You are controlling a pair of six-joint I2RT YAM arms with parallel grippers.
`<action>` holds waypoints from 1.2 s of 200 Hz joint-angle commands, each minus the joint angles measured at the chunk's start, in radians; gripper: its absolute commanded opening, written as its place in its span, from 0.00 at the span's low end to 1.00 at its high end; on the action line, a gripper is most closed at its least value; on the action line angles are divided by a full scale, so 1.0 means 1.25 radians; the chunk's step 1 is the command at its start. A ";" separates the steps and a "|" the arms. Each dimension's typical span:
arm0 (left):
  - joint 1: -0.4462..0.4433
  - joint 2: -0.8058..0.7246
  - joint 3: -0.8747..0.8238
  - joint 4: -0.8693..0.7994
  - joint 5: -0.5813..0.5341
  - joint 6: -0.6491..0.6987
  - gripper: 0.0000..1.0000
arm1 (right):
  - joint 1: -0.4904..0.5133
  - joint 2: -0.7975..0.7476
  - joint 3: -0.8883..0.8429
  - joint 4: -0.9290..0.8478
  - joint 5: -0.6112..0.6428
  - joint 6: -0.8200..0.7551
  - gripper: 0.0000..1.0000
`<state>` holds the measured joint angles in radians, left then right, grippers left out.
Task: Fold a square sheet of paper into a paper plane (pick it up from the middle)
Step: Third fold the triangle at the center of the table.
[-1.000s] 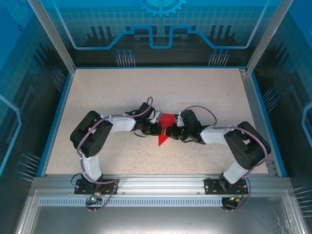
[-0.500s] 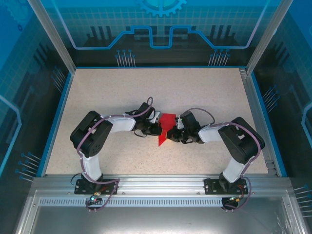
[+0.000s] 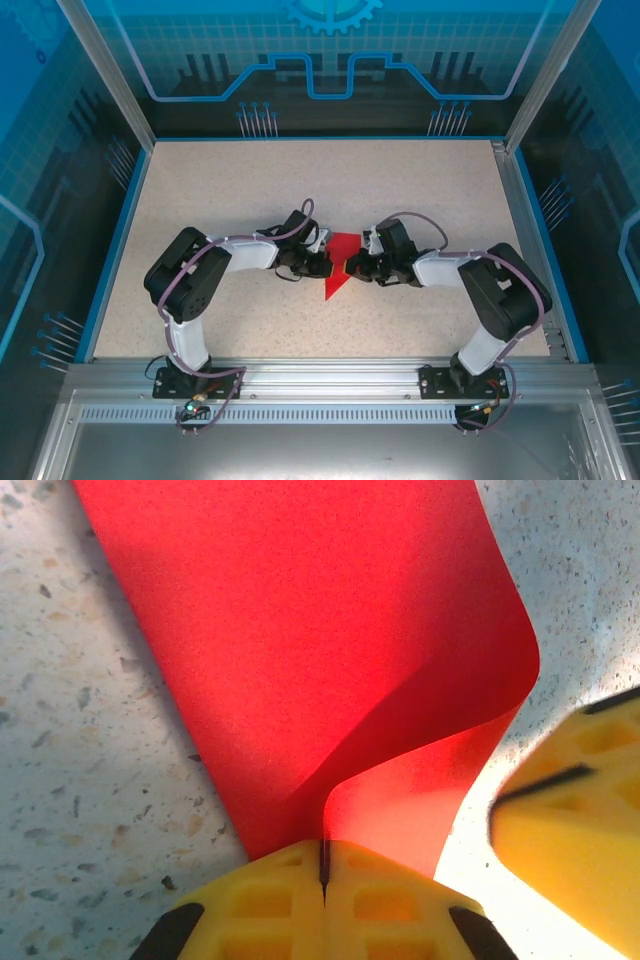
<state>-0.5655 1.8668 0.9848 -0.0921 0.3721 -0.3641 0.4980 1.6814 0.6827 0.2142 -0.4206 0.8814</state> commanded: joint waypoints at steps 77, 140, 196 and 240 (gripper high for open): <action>0.005 0.025 0.001 -0.058 0.000 0.023 0.00 | -0.041 -0.009 -0.010 0.037 -0.052 0.011 0.00; 0.005 0.026 0.007 -0.072 -0.001 0.029 0.00 | -0.066 0.020 0.016 0.040 -0.088 0.007 0.00; 0.006 0.029 0.010 -0.074 -0.001 0.031 0.00 | -0.067 0.059 0.028 -0.064 0.034 -0.051 0.00; 0.006 0.031 0.012 -0.077 -0.002 0.033 0.00 | -0.067 0.100 0.021 -0.073 0.045 -0.044 0.00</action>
<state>-0.5655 1.8702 0.9943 -0.1093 0.3721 -0.3569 0.4221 1.7611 0.7151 0.1913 -0.4206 0.8440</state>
